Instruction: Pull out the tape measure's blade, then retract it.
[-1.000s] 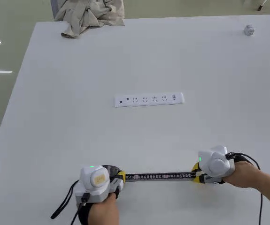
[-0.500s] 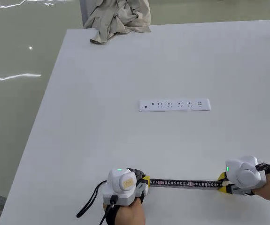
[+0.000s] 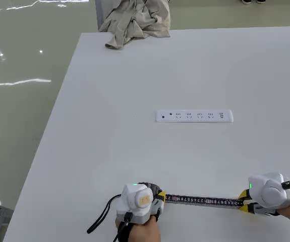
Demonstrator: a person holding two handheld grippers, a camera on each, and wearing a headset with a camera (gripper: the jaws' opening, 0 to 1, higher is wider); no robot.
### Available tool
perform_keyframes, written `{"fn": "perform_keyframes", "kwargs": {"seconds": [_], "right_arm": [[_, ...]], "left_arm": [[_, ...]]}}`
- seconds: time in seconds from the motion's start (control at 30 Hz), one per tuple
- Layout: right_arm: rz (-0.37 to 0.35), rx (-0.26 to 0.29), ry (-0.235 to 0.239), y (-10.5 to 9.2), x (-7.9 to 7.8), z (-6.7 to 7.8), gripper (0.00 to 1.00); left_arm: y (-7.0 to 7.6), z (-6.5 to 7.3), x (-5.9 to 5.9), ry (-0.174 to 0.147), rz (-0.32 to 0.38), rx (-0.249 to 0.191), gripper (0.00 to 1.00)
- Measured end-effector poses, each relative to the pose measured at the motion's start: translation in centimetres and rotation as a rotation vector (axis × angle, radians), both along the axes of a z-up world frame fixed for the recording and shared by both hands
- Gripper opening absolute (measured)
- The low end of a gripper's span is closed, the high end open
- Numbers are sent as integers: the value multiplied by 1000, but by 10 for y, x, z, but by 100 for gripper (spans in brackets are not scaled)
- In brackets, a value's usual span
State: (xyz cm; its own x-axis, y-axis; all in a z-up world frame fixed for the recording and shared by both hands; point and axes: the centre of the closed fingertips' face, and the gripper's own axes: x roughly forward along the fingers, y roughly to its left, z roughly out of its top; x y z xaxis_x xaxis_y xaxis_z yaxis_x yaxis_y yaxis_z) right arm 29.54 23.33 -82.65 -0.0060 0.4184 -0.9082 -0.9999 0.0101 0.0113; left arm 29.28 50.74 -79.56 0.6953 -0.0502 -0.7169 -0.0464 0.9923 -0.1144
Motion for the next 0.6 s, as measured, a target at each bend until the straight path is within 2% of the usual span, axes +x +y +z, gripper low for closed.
{"fn": "perform_keyframes", "kwargs": {"seconds": [0.2, 0.6], "right_arm": [[12, 3, -5, 6, -1, 1, 14], [43, 6, -50, 17, -2, 1, 14]], "left_arm": [[0, 0, 0, 0, -3, -1, 60], [-1, -1, 0, 2, -3, -3, 61]]}}
